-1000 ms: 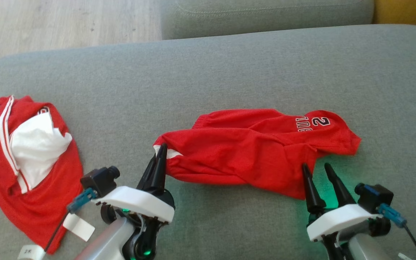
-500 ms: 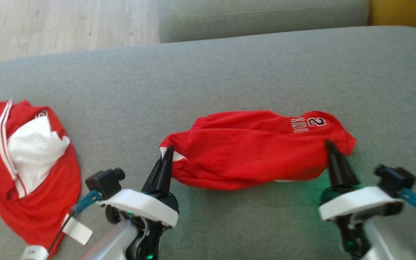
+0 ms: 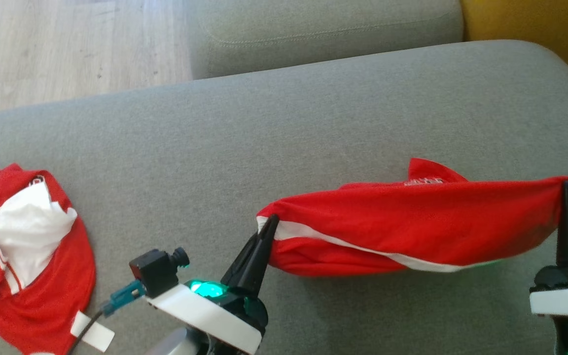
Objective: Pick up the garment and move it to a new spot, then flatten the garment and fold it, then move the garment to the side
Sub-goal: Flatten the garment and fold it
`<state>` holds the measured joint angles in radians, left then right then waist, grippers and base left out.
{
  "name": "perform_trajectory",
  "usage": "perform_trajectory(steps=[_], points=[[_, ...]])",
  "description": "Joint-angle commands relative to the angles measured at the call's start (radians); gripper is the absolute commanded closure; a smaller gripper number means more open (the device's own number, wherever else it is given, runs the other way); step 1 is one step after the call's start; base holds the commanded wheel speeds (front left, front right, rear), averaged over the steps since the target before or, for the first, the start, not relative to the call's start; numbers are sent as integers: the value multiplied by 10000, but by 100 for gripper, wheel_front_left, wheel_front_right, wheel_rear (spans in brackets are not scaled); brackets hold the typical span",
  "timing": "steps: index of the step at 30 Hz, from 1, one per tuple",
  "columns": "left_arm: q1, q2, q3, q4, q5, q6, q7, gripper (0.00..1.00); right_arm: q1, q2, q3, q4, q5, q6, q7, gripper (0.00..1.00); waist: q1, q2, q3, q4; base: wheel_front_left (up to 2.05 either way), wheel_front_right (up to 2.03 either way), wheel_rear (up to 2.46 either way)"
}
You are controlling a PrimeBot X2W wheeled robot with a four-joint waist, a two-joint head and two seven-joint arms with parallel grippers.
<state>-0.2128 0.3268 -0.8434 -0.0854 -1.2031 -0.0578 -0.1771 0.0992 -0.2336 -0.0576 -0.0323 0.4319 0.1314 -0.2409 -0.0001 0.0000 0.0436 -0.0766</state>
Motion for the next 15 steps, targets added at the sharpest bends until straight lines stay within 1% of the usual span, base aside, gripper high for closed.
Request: perform_trajectory(steps=[1, 4, 7, 9, 11, 12, 13, 14, 15], points=[[-214, 194, 298, -373, -47, 61, 6, 100, -281, -224, 139, -324, -15, -7, 95, 100, 1, 0, 42, 48, 0, 0, 0], [-269, 296, 236, -569, -140, 220, 316, 100, -965, -154, 358, 301, -47, -7, 843, 100, 1, 0, 213, 221, 0, 0, 0], [-441, 231, 164, -407, -143, 278, 502, 100, -2145, -5, 823, 1602, 82, -7, 1423, 100, 1, 0, 451, 492, 0, 0, 0], [-595, 124, 139, -152, -125, 250, 546, 100, -3012, 83, 1163, 2640, 165, -7, 1503, 100, 1, 0, 608, 701, 0, 0, 0], [-752, -5, 126, 176, -69, 206, 522, 100, -3851, 157, 1447, 3643, 294, -7, 1293, 100, 1, 0, 754, 880, 0, 0, 0], [-834, -73, 115, 350, -15, 180, 490, 100, -4232, 187, 1507, 4144, 322, -7, 1109, 98, 1, 0, 815, 963, 0, 0, 0], [-910, -156, 113, 520, 33, 146, 431, 100, -4580, 192, 1578, 4601, 291, -7, 885, 2, 1, 0, 866, 1044, 0, 0, 0], [-975, -239, 122, 700, 74, 113, 358, 100, -4874, 206, 1665, 5009, 265, -7, 658, 0, 1, 0, 898, 1109, 0, 0, 0], [-1043, -307, 122, 887, 136, 81, 286, 100, -5102, 231, 1797, 5338, 284, -7, 490, 0, 1, 0, 920, 1157, 0, 0, 0]])
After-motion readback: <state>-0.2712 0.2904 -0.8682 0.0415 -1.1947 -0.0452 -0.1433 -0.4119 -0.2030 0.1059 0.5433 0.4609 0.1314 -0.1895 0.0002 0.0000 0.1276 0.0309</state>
